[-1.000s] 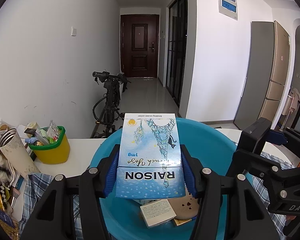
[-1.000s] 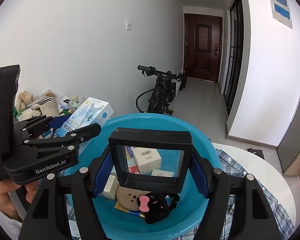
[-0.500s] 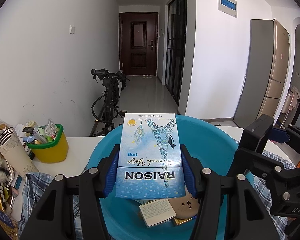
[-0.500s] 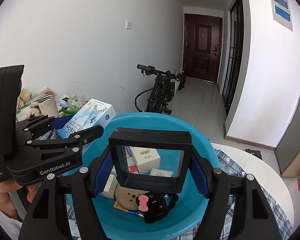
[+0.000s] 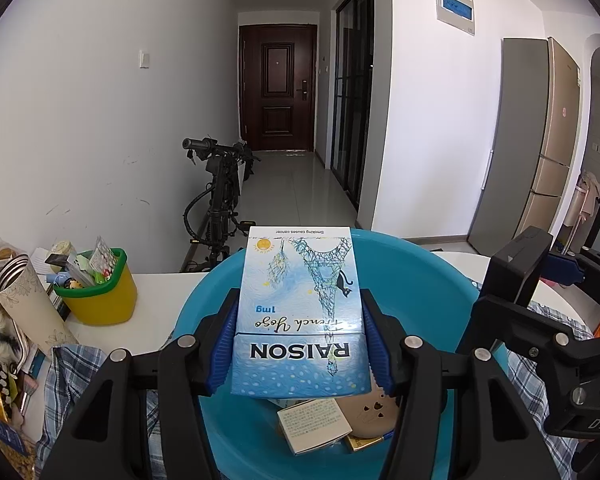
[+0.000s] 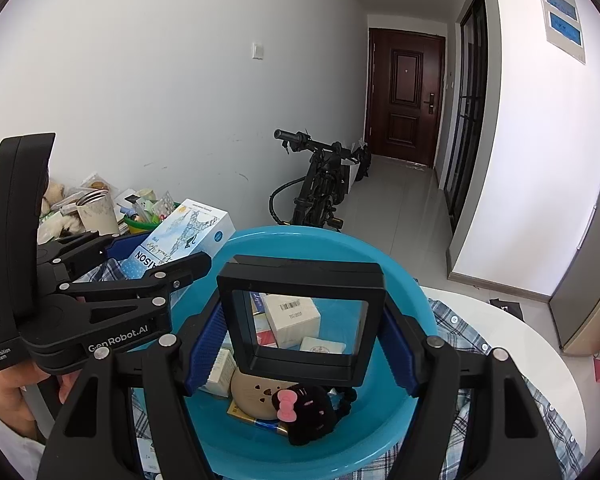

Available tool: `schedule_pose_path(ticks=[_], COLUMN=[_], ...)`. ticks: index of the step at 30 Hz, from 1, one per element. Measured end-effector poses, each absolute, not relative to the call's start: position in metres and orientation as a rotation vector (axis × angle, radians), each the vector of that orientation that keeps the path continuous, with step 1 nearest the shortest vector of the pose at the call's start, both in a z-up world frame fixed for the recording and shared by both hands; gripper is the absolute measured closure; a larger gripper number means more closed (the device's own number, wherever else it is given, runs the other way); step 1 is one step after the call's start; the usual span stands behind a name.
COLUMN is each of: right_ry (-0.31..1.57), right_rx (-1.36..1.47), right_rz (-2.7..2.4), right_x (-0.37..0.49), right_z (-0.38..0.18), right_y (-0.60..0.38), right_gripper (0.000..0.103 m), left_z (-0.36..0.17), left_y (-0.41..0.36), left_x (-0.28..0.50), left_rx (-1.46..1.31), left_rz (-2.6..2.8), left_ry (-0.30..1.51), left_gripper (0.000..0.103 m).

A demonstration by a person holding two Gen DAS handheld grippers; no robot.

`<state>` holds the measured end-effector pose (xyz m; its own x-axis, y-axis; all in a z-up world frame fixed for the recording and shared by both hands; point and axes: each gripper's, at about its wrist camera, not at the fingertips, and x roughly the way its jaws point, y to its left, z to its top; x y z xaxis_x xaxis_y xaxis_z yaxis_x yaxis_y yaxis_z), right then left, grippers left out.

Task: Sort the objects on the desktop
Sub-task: 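Lower the blue RAISON box into the basin and open the left tool, then lower the black square frame into the basin and open the right tool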

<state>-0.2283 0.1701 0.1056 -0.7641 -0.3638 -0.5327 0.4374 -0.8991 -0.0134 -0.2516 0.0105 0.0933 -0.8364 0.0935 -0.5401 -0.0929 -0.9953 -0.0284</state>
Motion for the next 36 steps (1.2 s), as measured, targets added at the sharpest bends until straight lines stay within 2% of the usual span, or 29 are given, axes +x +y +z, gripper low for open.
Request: schedule_pose_path(ticks=[3, 4, 5, 6, 36], right_ry=[0.197, 0.198, 0.199, 0.201, 0.182], right_rx=[0.747, 0.747, 0.745, 0.745, 0.755], right_rz=[-2.600, -2.600, -2.600, -2.600, -2.587], right_x=[-0.228, -0.228, -0.228, -0.228, -0.225], right_z=[0.105, 0.106, 0.106, 0.106, 0.108], right_y=[0.170, 0.169, 0.169, 0.169, 0.174], right_gripper=[0.034, 0.034, 0.034, 0.034, 0.034], left_z=[0.092, 0.092, 0.092, 0.092, 0.097], left_y=[0.009, 0.009, 0.008, 0.008, -0.008], left_x=[-0.253, -0.253, -0.254, -0.254, -0.252], left_rx=[-0.872, -0.881, -0.889, -0.889, -0.888], left_rz=[2.919, 2.924, 2.929, 2.949, 3.015], left_ry=[-0.004, -0.001, 0.004, 0.010, -0.001], left_gripper=[0.044, 0.032, 0.007, 0.000, 0.000])
